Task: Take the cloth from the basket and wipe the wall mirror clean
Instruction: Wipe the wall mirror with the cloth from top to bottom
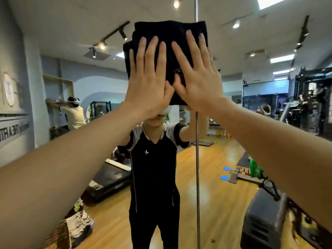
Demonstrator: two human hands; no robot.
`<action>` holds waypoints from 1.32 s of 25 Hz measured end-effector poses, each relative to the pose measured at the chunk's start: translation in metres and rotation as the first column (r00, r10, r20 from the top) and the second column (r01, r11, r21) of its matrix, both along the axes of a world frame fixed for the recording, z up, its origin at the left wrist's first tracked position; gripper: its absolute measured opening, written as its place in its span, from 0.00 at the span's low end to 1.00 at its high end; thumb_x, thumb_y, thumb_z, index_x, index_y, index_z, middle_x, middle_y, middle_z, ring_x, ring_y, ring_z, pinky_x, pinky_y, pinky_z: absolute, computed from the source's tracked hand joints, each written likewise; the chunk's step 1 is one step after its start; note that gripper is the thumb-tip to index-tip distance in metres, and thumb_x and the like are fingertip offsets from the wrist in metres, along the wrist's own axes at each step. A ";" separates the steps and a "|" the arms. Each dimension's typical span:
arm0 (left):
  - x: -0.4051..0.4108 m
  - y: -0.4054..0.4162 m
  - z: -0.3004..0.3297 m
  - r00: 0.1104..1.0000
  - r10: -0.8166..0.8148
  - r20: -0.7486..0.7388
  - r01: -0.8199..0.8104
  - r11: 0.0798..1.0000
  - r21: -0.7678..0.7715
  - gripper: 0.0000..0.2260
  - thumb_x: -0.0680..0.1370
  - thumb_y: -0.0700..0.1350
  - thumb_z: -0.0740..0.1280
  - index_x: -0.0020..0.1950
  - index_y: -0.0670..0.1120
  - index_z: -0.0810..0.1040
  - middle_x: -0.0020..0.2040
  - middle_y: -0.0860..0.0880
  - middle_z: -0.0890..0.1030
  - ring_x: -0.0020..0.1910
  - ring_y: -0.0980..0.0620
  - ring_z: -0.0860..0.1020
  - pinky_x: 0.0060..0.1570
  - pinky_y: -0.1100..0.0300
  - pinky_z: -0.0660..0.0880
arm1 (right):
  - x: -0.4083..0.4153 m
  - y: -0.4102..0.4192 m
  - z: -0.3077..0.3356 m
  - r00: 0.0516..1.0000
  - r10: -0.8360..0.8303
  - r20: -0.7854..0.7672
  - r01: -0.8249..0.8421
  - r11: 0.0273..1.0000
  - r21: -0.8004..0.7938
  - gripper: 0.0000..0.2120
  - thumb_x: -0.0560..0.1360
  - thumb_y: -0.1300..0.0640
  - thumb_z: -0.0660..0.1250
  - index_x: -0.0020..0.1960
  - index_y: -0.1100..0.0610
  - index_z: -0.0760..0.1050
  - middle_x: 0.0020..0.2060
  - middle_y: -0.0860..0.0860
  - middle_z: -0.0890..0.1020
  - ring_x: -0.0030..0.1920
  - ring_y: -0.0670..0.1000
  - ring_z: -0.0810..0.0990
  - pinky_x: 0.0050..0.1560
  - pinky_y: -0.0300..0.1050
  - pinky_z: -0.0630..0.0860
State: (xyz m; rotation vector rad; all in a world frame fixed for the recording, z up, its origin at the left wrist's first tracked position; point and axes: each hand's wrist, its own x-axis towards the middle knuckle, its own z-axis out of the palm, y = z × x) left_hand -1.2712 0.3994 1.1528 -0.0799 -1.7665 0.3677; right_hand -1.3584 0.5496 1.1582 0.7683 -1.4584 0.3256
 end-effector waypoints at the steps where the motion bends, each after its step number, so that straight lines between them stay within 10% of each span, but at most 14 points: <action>1: -0.007 0.011 0.012 1.000 0.003 -0.009 -0.003 1.000 0.010 0.34 0.81 0.54 0.49 0.84 0.38 0.51 0.84 0.36 0.53 0.83 0.35 0.48 0.81 0.35 0.45 | -0.006 0.012 0.012 1.000 -0.004 0.006 0.004 1.000 -0.005 0.31 0.83 0.46 0.55 0.84 0.53 0.57 0.83 0.60 0.55 0.83 0.65 0.50 0.81 0.65 0.56; 11: -0.045 0.068 0.020 0.995 -0.080 -0.064 0.079 0.996 -0.030 0.32 0.82 0.53 0.49 0.83 0.38 0.56 0.83 0.38 0.57 0.83 0.36 0.52 0.81 0.36 0.47 | -0.042 0.061 0.010 0.994 0.112 -0.001 -0.111 0.984 -0.140 0.29 0.83 0.48 0.55 0.82 0.54 0.63 0.82 0.61 0.59 0.83 0.66 0.53 0.80 0.65 0.59; 22: -0.024 0.051 -0.170 0.994 -0.073 0.085 0.076 0.996 -0.039 0.31 0.85 0.53 0.54 0.83 0.35 0.56 0.82 0.34 0.55 0.83 0.33 0.51 0.80 0.34 0.50 | -0.020 0.061 -0.178 0.985 0.100 0.141 -0.102 0.995 0.004 0.32 0.81 0.47 0.59 0.82 0.57 0.62 0.82 0.65 0.57 0.82 0.70 0.50 0.79 0.70 0.56; 33: 0.015 -0.037 -0.158 0.992 -0.087 0.087 0.097 0.988 -0.119 0.31 0.84 0.52 0.60 0.82 0.35 0.58 0.81 0.34 0.58 0.82 0.33 0.53 0.81 0.36 0.52 | 0.029 -0.030 -0.178 0.981 0.059 0.184 -0.045 0.995 -0.084 0.35 0.79 0.46 0.58 0.84 0.54 0.59 0.82 0.65 0.56 0.82 0.71 0.50 0.80 0.69 0.50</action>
